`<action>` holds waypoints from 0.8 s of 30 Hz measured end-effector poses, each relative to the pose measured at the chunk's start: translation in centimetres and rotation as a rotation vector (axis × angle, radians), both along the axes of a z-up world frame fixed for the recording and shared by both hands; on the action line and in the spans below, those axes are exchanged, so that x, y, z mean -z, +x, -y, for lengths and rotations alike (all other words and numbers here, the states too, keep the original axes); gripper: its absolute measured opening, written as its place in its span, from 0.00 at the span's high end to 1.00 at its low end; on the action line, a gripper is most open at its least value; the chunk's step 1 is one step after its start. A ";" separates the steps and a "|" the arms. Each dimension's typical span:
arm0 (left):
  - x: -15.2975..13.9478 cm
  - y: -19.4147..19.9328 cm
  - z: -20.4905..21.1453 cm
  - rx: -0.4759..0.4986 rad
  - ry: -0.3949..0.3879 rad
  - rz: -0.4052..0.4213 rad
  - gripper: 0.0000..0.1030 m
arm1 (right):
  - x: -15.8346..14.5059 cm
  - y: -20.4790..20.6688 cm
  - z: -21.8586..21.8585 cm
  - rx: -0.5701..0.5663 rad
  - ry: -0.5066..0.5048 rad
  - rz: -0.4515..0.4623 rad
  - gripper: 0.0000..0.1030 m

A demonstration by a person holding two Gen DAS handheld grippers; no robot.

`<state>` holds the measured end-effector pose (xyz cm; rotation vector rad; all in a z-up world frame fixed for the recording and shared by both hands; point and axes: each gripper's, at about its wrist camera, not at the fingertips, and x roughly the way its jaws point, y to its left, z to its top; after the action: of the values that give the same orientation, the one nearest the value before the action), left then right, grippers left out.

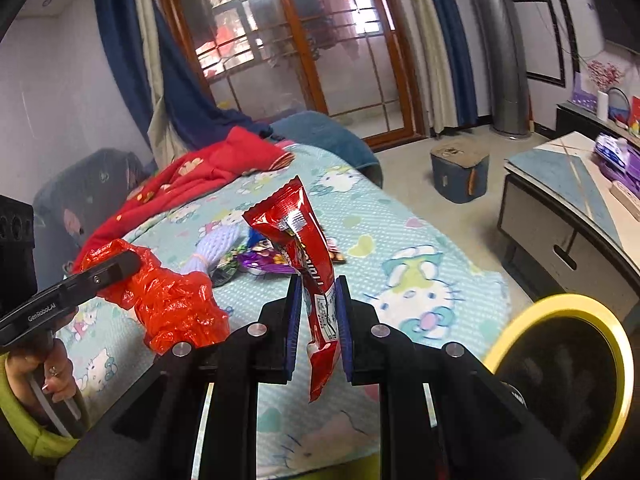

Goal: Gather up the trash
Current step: 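Carry the red bag and red wrapper over the bin and release both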

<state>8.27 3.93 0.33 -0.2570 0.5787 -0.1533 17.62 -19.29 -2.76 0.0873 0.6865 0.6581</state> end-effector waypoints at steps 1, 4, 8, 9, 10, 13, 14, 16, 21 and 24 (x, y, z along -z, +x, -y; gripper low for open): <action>-0.1 0.1 0.4 0.008 0.001 0.002 0.96 | 0.0 -0.1 0.5 0.010 0.003 0.000 0.84; -0.3 0.5 1.7 0.032 0.016 0.005 0.96 | -0.1 -0.2 2.2 0.043 0.010 -0.002 0.84; -0.2 1.0 3.1 0.060 0.025 0.007 0.96 | -0.1 -0.4 4.7 0.088 0.022 -0.003 0.84; -0.2 1.1 3.5 0.067 0.027 0.008 0.96 | -0.1 -0.3 5.1 0.097 0.024 -0.003 0.84; -0.1 1.2 3.9 0.074 0.028 0.008 0.96 | 0.0 -0.3 5.5 0.107 0.025 -0.002 0.84; 0.0 1.4 4.9 0.095 0.031 0.009 0.96 | 0.1 -0.5 7.1 0.136 0.028 -0.002 0.84; 0.0 1.5 5.3 0.101 0.034 0.011 0.96 | 0.2 -0.6 7.6 0.147 0.030 -0.003 0.84; 0.1 1.8 6.3 0.119 0.036 0.009 0.96 | 0.3 -0.6 8.3 0.164 0.035 -0.006 0.84; 0.4 2.5 8.6 0.164 0.049 0.012 0.96 | 0.6 -0.9 10.7 0.209 0.051 -0.015 0.84; 0.5 3.0 10.2 0.192 0.062 0.013 0.96 | 0.7 -0.9 11.8 0.232 0.062 -0.020 0.84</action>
<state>11.28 -6.32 -0.16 -0.1393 0.5939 -0.3218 16.67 -31.12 -3.47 0.2273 0.6635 0.4559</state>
